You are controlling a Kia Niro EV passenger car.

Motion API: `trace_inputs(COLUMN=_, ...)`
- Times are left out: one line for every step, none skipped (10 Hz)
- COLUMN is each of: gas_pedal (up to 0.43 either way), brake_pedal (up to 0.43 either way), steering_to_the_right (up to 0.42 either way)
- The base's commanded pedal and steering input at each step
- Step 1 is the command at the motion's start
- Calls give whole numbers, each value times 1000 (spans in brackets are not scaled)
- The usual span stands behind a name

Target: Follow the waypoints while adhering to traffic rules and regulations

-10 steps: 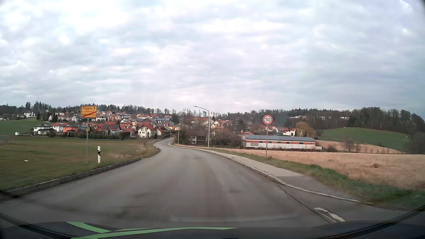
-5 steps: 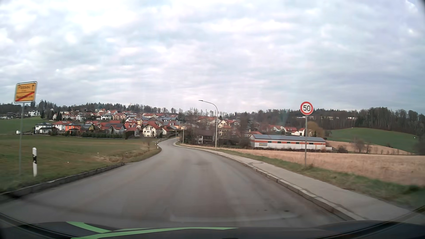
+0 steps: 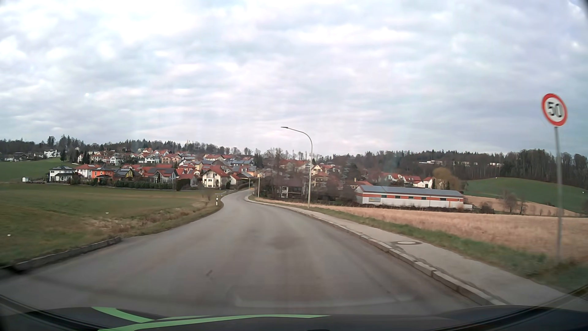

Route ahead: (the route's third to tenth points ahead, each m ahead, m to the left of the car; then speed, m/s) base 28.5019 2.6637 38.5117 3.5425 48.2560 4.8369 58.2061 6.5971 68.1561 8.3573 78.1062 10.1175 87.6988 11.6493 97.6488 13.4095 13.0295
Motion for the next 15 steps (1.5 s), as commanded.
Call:
trace_inputs(gas_pedal=39, brake_pedal=0, steering_to_the_right=-15)
trace_inputs(gas_pedal=39, brake_pedal=0, steering_to_the_right=-16)
trace_inputs(gas_pedal=39, brake_pedal=0, steering_to_the_right=-18)
trace_inputs(gas_pedal=39, brake_pedal=0, steering_to_the_right=-18)
trace_inputs(gas_pedal=39, brake_pedal=0, steering_to_the_right=-19)
trace_inputs(gas_pedal=28, brake_pedal=0, steering_to_the_right=-19)
trace_inputs(gas_pedal=28, brake_pedal=0, steering_to_the_right=-19)
trace_inputs(gas_pedal=28, brake_pedal=0, steering_to_the_right=-19)
trace_inputs(gas_pedal=28, brake_pedal=0, steering_to_the_right=-18)
trace_inputs(gas_pedal=28, brake_pedal=0, steering_to_the_right=-18)
trace_inputs(gas_pedal=28, brake_pedal=0, steering_to_the_right=-17)
trace_inputs(gas_pedal=28, brake_pedal=0, steering_to_the_right=-17)
trace_inputs(gas_pedal=28, brake_pedal=0, steering_to_the_right=-17)
trace_inputs(gas_pedal=28, brake_pedal=0, steering_to_the_right=-17)
trace_inputs(gas_pedal=28, brake_pedal=0, steering_to_the_right=-17)
